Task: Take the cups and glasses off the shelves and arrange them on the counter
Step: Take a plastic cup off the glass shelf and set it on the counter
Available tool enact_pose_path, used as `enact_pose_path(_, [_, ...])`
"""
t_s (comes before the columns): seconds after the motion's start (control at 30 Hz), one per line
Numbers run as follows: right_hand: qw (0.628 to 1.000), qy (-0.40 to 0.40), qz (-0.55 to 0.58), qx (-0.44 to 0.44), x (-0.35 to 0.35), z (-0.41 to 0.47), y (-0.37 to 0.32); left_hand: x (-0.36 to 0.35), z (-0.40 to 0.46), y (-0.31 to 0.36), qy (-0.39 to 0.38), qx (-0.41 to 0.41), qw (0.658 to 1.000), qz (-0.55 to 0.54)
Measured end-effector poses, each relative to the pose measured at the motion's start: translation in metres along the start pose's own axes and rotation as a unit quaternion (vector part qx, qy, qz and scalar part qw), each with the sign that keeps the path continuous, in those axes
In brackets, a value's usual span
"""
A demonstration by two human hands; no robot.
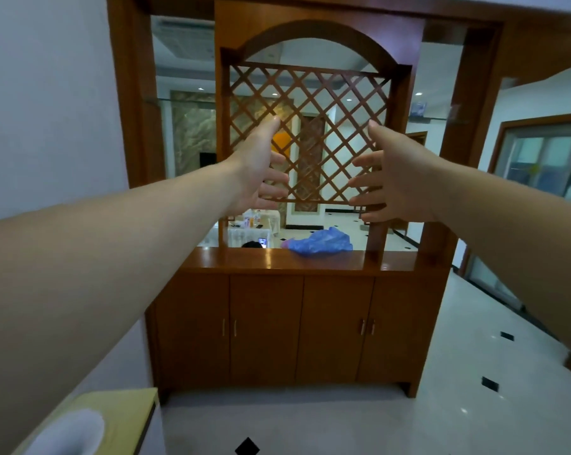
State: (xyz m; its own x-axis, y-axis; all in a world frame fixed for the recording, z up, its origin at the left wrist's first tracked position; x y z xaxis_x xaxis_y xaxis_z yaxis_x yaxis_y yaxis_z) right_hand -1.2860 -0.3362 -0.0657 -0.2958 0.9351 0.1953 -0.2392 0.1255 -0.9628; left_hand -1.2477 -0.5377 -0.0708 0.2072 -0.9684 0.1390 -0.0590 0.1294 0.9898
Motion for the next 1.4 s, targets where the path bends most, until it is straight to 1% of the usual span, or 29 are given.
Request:
enact_pose_path(0.13, [1.000, 0.029, -0.004, 0.004, 0.023, 0.042, 0.007, -0.021, 0.056, 0.007, -0.029, -0.005, 1.000, 0.004])
enact_pose_path(0.33, [0.999, 0.052, -0.008, 0.007, 0.066, 0.118, 0.037, -0.064, 0.143, 0.011, -0.047, -0.009, 0.999, 0.007])
enact_pose_path(0.47, [0.998, 0.055, -0.018, 0.009, 0.101, 0.176, 0.057, -0.090, 0.205, 0.024, -0.042, -0.020, 0.999, 0.012])
enact_pose_path(0.73, [0.997, 0.072, -0.014, 0.021, 0.186, 0.284, 0.071, -0.157, 0.320, 0.061, -0.039, -0.033, 0.999, 0.003])
enact_pose_path(1.0, [0.995, 0.095, -0.021, 0.018, 0.248, 0.351, 0.099, -0.210, 0.408, 0.073, -0.056, -0.037, 0.998, 0.005])
enact_pose_path(1.2, [0.991, 0.129, -0.027, 0.014, 0.284, 0.398, 0.118, -0.255, 0.474, 0.078, -0.093, -0.050, 0.994, 0.002])
enact_pose_path(1.4, [0.985, 0.165, -0.053, 0.014, 0.320, 0.457, 0.132, -0.297, 0.551, 0.090, -0.155, -0.069, 0.985, 0.001])
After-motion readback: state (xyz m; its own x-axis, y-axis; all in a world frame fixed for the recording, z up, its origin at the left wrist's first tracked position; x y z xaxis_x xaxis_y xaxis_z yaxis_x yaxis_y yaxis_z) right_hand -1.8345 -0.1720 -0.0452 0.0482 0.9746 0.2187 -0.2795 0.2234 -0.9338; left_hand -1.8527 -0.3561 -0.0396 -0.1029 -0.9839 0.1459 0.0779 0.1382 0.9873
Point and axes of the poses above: each hand's wrist, its own z-axis towards the middle knuckle, its own x-axis out of the back of the hand, y = z × x, the point moved 9 cm from there along z, towards the middle knuckle, and after that the axes turned 10 degrees about x, right-handed, at the moved point
